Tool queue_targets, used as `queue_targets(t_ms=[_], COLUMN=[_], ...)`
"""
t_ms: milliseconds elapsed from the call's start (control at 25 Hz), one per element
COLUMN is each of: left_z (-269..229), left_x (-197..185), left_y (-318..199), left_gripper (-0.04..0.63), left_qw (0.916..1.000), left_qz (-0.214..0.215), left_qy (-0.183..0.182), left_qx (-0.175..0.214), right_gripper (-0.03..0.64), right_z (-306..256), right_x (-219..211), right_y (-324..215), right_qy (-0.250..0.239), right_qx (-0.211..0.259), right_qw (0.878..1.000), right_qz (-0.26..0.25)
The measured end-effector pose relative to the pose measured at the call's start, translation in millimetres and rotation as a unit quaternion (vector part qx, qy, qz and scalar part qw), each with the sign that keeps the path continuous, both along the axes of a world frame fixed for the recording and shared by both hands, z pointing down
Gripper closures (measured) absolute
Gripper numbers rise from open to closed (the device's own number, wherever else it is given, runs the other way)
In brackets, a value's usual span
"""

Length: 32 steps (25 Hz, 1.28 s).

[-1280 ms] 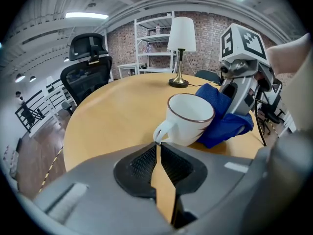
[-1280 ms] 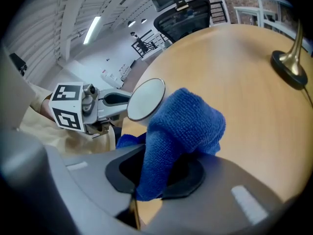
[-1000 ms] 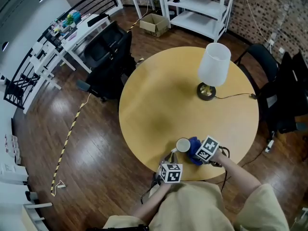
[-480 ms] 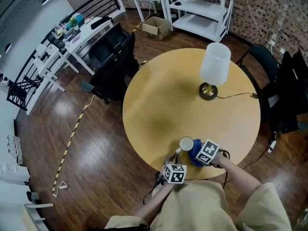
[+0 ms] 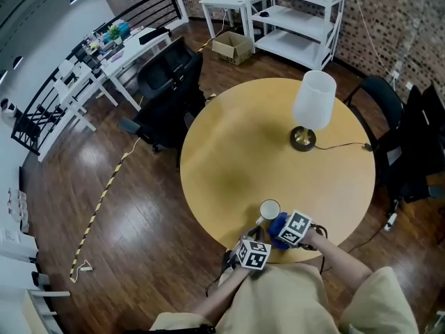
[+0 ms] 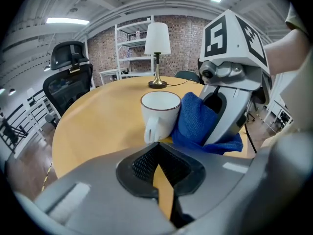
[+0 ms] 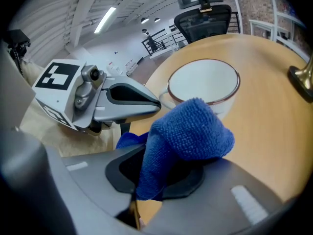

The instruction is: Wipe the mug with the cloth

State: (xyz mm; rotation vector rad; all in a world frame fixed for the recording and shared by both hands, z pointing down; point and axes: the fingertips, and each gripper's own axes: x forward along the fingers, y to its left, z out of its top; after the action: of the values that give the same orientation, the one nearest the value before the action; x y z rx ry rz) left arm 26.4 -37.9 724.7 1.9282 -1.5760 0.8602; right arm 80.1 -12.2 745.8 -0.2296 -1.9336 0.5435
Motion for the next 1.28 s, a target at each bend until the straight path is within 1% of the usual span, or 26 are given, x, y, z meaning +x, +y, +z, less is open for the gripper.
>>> queue_targets(t_ms=[120,200,280,360,400,440,480,520,560,640,720,800,840,880,920,960,1040,1120,1160,1200,1240,1280], left_z=[-4,-10,-20,-33,-39,-43,-45,-47,-50,-60,-70,-73,-71,-67,-61,-54,-36,-18,-11,-7,-4,-2], left_x=[6,3,-11,-34,-45,-53,-56,-57,-57,-59,-57,-46,-37,-26,-15,-3,16,28,31,33,34,35], left_y=[1,6,13,16,13,7,0,-9,-20,-43,-67,-89,-98,-104,-108,-109,-105,-94,-89,-89,-93,-97], left_gripper=[0.593,0.592,0.592,0.591,0.591,0.591,0.591,0.485,0.408,0.405,0.405,0.406,0.405,0.405,0.405,0.405,0.398,0.390,0.392,0.424,0.473,0.517], left_qw=[0.9999,0.9997,0.9994,0.9980,0.9971,0.9967,0.9968,0.9965,0.9958,0.9941,0.9921,0.9868,0.9813,0.9729,0.9613,0.9465,0.9117,0.8772,0.8632,0.8539,0.8495,0.8484], left_qz=[0.012,0.011,-0.004,-0.034,-0.046,-0.045,-0.030,-0.008,0.015,0.049,0.083,0.139,0.178,0.221,0.267,0.313,0.394,0.453,0.473,0.487,0.492,0.492], left_qy=[0.001,0.000,0.002,0.013,0.026,0.044,0.063,0.080,0.091,0.097,0.094,0.081,0.069,0.052,0.032,0.012,-0.019,-0.039,-0.053,-0.072,-0.093,-0.109], left_qx=[0.012,0.022,0.035,0.052,0.056,0.052,0.039,0.022,0.008,0.001,-0.002,-0.017,-0.029,-0.043,-0.060,-0.078,-0.116,-0.154,-0.167,-0.170,-0.165,-0.161], right_gripper=[0.545,0.543,0.543,0.543,0.543,0.543,0.543,0.543,0.543,0.543,0.543,0.543,0.543,0.543,0.543,0.543,0.543,0.543,0.543,0.543,0.543,0.543], right_z=[1,3,2,-1,-4,-8,-12,-17,-22,-34,-46,-56,-59,-60,-60,-60,-58,-60,-61,-63,-64,-66], right_x=[-6,-8,-10,-9,-8,-7,-6,-5,-3,-1,1,3,5,7,10,13,17,18,18,18,19,20], right_y=[5,8,8,6,5,3,1,-1,-3,-5,-5,-4,-3,-2,0,0,-2,-3,-4,-5,-6,-7], right_qy=[-0.007,-0.008,-0.011,-0.016,-0.021,-0.029,-0.039,-0.051,-0.065,-0.097,-0.127,-0.146,-0.151,-0.153,-0.153,-0.151,-0.147,-0.146,-0.147,-0.148,-0.149,-0.149], right_qx=[-0.002,0.002,0.004,0.001,-0.001,-0.005,-0.010,-0.018,-0.025,-0.040,-0.052,-0.058,-0.060,-0.060,-0.058,-0.057,-0.053,-0.052,-0.051,-0.050,-0.049,-0.047], right_qw=[1.000,1.000,1.000,1.000,0.999,0.997,0.995,0.991,0.986,0.971,0.953,0.939,0.933,0.929,0.925,0.921,0.913,0.906,0.903,0.899,0.896,0.893], right_qz=[-0.004,-0.004,0.005,0.026,0.043,0.064,0.090,0.120,0.152,0.215,0.269,0.307,0.320,0.332,0.344,0.354,0.376,0.394,0.401,0.408,0.415,0.421])
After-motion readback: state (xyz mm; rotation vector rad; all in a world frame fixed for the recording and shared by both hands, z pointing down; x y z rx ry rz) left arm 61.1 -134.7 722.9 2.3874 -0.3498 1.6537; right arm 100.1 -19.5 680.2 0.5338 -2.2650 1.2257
